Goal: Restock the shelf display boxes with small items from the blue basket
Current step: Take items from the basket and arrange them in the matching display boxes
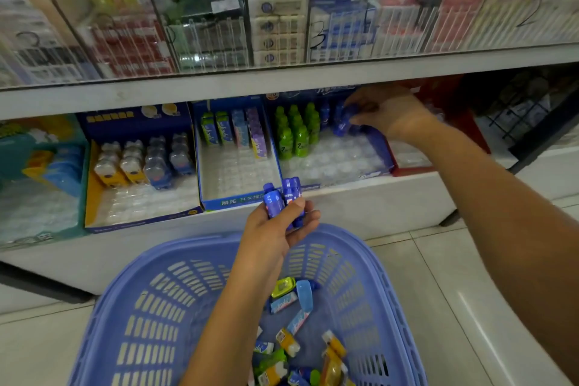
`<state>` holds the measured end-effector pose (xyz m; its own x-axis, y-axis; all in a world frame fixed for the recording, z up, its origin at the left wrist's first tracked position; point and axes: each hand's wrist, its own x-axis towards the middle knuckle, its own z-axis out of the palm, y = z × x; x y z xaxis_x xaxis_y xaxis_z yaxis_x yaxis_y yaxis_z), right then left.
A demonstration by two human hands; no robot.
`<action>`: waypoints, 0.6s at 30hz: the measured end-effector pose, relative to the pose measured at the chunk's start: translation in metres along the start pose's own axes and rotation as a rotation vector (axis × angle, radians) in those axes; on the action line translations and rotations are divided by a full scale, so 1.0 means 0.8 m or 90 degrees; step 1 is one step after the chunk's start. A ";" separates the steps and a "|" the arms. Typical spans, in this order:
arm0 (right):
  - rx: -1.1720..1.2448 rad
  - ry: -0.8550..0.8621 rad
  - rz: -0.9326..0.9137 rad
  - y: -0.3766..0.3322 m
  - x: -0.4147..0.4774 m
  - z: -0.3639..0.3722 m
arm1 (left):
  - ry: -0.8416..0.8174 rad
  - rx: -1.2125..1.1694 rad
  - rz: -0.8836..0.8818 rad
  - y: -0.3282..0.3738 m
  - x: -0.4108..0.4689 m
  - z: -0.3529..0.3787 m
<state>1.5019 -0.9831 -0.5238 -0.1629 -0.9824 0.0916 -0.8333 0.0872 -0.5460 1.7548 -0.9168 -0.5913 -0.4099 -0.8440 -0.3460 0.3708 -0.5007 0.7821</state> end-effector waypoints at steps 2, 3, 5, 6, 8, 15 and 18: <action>-0.060 -0.059 -0.008 0.009 0.014 -0.007 | 0.005 -0.002 -0.004 0.002 0.003 -0.003; -0.079 -0.088 -0.015 0.010 0.017 -0.009 | 0.006 -0.002 -0.005 0.003 0.005 -0.004; -0.119 -0.139 -0.031 0.011 0.022 -0.010 | 0.004 -0.002 -0.004 0.004 0.008 -0.005; -0.134 -0.155 -0.034 0.011 0.023 -0.009 | 0.003 -0.001 -0.003 0.004 0.009 -0.005; -0.133 -0.156 -0.033 0.011 0.024 -0.005 | 0.000 0.002 -0.001 0.003 0.010 -0.004; -0.108 -0.084 -0.026 0.013 0.023 0.006 | -0.004 0.002 -0.014 -0.002 0.008 0.004; -0.108 -0.084 -0.031 0.009 0.024 0.003 | -0.005 0.002 -0.033 0.000 0.008 0.008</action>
<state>1.4943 -1.0016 -0.5277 -0.0584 -0.9983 -0.0014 -0.9174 0.0543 -0.3942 1.7469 -0.9211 -0.5901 -0.4346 -0.8157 -0.3818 0.3470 -0.5429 0.7648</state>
